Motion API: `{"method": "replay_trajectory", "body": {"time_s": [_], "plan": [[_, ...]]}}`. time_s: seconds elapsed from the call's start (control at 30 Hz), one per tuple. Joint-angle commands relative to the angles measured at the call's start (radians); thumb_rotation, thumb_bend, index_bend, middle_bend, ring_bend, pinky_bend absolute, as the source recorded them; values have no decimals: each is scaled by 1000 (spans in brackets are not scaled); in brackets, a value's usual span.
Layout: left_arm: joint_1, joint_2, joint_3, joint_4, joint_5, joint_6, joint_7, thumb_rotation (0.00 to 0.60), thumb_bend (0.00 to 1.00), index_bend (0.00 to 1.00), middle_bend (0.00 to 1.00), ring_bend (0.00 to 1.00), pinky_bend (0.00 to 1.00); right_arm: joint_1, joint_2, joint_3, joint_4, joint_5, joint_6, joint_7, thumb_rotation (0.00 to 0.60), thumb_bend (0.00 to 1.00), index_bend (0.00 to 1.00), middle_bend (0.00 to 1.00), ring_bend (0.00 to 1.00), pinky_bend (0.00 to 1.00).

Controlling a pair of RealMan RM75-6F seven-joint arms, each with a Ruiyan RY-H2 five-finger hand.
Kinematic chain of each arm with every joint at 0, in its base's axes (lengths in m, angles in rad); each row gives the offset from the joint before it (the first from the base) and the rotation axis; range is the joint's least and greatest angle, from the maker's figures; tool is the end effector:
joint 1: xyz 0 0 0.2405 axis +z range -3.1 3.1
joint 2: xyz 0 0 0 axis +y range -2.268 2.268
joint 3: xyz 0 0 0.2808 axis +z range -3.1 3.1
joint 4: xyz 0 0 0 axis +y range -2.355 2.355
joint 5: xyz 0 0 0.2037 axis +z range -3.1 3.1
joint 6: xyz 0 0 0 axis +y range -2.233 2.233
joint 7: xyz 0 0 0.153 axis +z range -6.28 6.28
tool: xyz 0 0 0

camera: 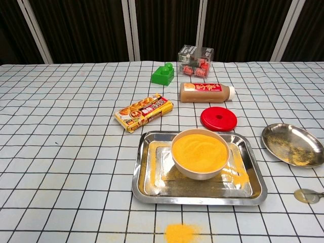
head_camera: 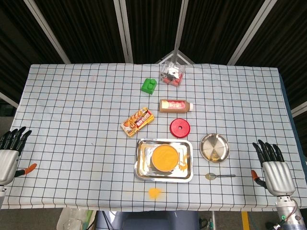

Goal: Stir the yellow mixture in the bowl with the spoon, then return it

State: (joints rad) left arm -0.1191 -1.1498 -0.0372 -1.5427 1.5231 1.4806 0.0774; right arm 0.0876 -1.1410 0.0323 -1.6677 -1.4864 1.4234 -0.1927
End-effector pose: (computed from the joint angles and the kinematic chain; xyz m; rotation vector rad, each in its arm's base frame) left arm -0.3333 0.2012 0.1678 -1.4630 -0.7937 -0.8462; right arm -0.3240 -0.1871 0.1525 1.4708 -0.8760 0.7703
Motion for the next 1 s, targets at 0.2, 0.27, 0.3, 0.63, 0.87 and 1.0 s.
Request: {"method": "replay_trajectory", "body": {"time_s": [0.2,0.27,0.3,0.63,0.87,1.0], "plan": [[2,7,4,-11,5,2,-9,600,0,0,0,0,0,-3,-3,-1,2,-5,9,1,600,392,0,0,0,0],[2,8,4,-10,7,4,-8,600,0,0,0,0,0,-4,-4,-2,2,-5,9,1,600,392,0,0,0,0],[2,9,5,-10,8,4,-8,600,0,0,0,0,0,-4,-5,-2,1,-5,9,1,600,392,1,0,0,0],[4,13,2,-11,10,11,-33,600,0,0,0,0,0,16,-75,-20,26,-8,-36,-109,600,391,329,195,0,0],[2,9,3,-7,17,12,-36,600,0,0,0,0,0,30,-158,-39,103,-15,-71,-179,600,391,447,253,0,0],[2,9,2,-7,14,12,-39,600,0,0,0,0,0,34,-191,-44,137,-16,-83,-189,600,391,495,253,0,0]]}}
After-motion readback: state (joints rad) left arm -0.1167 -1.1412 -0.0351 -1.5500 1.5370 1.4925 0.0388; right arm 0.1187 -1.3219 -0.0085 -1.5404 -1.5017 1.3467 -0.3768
